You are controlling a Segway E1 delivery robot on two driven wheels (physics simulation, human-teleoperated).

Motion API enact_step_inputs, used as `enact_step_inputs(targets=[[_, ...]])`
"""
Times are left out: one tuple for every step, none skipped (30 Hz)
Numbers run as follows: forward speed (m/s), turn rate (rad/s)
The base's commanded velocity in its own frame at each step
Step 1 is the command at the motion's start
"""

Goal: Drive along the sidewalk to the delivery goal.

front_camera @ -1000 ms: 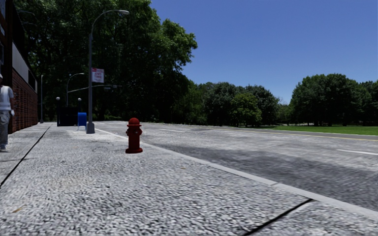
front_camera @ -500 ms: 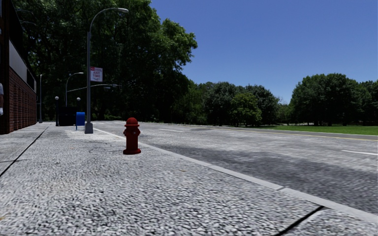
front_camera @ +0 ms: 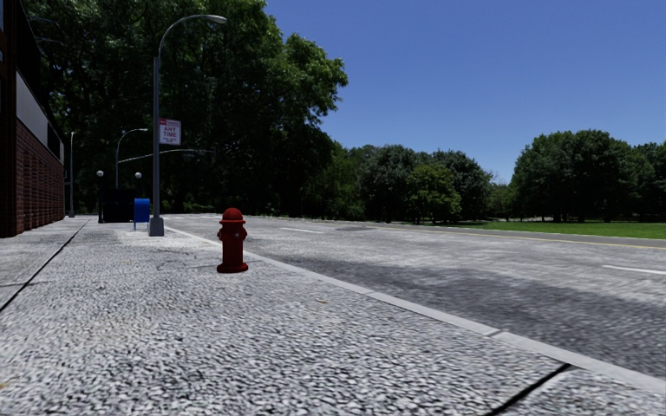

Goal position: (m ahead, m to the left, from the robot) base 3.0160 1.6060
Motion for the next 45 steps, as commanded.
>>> enact_step_inputs(targets=[[0.0,0.0],[0.0,0.0],[0.0,0.0],[0.0,0.0],[0.0,0.0],[0.0,0.0],[0.0,0.0],[0.0,0.0],[0.0,0.0],[0.0,0.0],[0.0,0.0],[0.0,0.0],[0.0,0.0],[0.0,0.0],[0.0,0.0],[0.0,0.0],[0.0,0.0],[0.0,0.0],[0.0,0.0],[0.0,0.0],[0.0,0.0],[0.0,0.0],[0.0,0.0],[0.0,0.0],[0.0,0.0],[0.0,0.0],[0.0,0.0],[0.0,0.0],[0.0,0.0],[0.0,0.0],[0.0,0.0],[0.0,0.0],[0.0,0.0],[0.0,0.0],[0.0,0.0],[0.0,0.0],[0.0,0.0],[0.0,0.0],[0.0,0.0],[0.0,0.0],[0.0,0.0],[0.0,0.0],[0.0,0.0],[0.0,0.0],[0.0,0.0]])
